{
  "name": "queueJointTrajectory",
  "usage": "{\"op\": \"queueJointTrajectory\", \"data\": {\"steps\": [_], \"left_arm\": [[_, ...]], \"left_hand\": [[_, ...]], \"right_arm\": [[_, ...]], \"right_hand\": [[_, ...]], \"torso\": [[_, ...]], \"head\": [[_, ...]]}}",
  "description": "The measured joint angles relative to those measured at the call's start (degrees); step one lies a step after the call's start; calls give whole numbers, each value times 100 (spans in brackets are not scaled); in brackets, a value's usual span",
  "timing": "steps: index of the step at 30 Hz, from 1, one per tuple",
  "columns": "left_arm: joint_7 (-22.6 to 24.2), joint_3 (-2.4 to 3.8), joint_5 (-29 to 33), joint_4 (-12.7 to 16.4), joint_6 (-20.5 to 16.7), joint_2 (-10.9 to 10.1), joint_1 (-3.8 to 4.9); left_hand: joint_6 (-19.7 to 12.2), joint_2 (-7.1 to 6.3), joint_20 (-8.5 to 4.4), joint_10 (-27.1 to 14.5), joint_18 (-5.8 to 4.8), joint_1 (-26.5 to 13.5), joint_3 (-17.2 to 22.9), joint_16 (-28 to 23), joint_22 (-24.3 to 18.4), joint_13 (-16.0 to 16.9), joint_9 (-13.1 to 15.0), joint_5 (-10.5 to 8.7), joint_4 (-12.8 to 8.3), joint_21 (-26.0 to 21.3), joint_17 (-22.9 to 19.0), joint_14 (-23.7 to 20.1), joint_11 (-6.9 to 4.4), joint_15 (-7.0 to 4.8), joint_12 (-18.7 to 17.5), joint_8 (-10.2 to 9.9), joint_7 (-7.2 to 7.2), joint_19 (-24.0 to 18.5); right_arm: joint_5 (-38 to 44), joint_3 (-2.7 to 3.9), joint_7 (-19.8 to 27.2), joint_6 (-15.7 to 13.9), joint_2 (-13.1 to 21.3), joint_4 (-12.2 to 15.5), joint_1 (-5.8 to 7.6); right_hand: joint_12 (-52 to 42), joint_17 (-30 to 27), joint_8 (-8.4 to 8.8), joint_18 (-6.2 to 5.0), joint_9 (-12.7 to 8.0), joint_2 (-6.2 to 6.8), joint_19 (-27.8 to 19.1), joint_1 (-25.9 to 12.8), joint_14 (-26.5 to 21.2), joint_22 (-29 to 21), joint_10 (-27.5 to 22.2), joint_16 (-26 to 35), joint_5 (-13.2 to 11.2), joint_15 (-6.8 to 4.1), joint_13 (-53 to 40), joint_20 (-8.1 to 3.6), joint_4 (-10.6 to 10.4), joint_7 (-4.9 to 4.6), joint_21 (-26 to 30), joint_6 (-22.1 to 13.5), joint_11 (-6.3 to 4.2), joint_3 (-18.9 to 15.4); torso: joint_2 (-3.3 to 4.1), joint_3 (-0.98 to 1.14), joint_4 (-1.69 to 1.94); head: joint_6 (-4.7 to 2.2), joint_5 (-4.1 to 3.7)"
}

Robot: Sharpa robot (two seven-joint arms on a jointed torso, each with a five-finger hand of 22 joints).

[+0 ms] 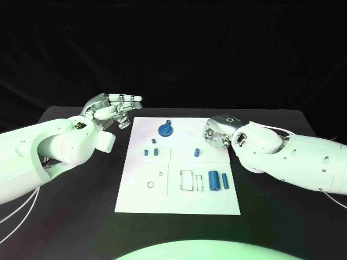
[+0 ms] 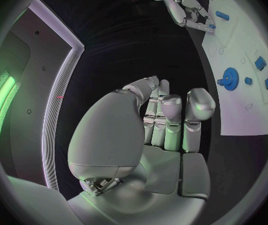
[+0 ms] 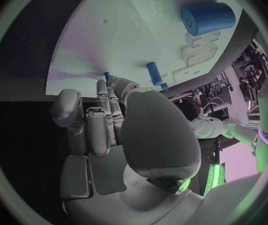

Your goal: Assemble the parts on the task board

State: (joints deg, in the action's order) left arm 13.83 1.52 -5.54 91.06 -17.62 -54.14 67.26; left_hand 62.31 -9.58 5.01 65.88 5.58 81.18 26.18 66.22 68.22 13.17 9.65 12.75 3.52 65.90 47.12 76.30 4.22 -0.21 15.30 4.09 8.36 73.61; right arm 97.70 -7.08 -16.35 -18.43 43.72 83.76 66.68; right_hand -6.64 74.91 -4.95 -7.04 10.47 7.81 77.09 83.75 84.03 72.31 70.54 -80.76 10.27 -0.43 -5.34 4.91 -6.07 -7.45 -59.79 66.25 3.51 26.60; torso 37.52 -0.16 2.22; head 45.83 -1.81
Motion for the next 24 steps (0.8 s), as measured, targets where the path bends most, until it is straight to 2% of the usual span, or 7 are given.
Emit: {"op": "queueJointTrajectory", "data": {"steps": [2, 6, 13, 20, 24], "left_arm": [[-1, 0, -1, -12, 0, 2, 0], [-4, 0, -2, -33, 0, 10, 0], [-11, 0, -4, -52, 1, 16, 0], [-13, 0, -5, -65, 3, 63, 0], [-13, -3, -5, -74, 3, 90, 0]], "left_hand": [[0, 0, 0, 0, 0, 0, 0, 0, 0, 0, 0, 0, 0, 0, 0, 0, 0, 0, 0, 0, 0, 0], [-21, 0, 0, 0, -1, 0, 15, 0, -10, -1, -7, 0, -15, 0, -16, 0, 0, 0, 0, 0, 21, 0], [-41, 0, 0, -30, -1, 0, 15, 0, -17, -1, -7, 0, -15, 0, -32, 0, 30, 0, 0, 0, 41, 0], [-41, 0, 0, -30, -1, 0, 15, 0, -17, -1, -6, 0, -15, 0, -35, 0, 30, 0, 0, 0, 41, 0], [-41, 0, 0, -30, -1, 0, 15, 0, -17, -1, -6, 0, -15, 0, -34, 0, 30, 0, 0, 0, 41, 0]], "right_arm": [[-5, 10, 2, -58, 36, 55, 13], [-21, 46, 3, -162, 198, 302, 84], [-53, 78, -22, -284, 483, 977, 160], [-126, 86, -23, -388, 378, 1541, 139], [-163, 86, 0, -435, 181, 1656, 62]], "right_hand": [[0, 0, 1, 0, 29, 5, 0, -53, 0, 12, 16, -19, -93, 0, 14, 0, 5, 0, -6, 0, -8, 7], [0, 0, 2, 0, 33, 14, 0, -62, 0, 17, 25, -19, -110, 0, 14, 0, 6, 1, -6, 0, -17, 7], [11, -1, 11, -1, 33, 19, 0, -67, 0, 40, 25, -19, -110, 0, 17, 0, 28, 1, -44, -1, -16, 30], [24, 4, 21, -1, 33, 19, 0, -67, 0, 52, 45, -41, -61, 0, 24, 0, 45, 1, -44, -1, 3, 46], [26, 4, 23, -1, 32, 19, 0, -67, 0, 52, 45, -41, -27, 0, 27, 0, 62, 1, -44, -2, 4, 63]], "torso": [[-1, -1, 0], [-2, -3, 3], [1, -3, -1], [3, -1, 4], [0, -3, 7]], "head": [[-3, -6], [-8, -14], [-19, 32], [-26, 137], [-17, 225]]}}
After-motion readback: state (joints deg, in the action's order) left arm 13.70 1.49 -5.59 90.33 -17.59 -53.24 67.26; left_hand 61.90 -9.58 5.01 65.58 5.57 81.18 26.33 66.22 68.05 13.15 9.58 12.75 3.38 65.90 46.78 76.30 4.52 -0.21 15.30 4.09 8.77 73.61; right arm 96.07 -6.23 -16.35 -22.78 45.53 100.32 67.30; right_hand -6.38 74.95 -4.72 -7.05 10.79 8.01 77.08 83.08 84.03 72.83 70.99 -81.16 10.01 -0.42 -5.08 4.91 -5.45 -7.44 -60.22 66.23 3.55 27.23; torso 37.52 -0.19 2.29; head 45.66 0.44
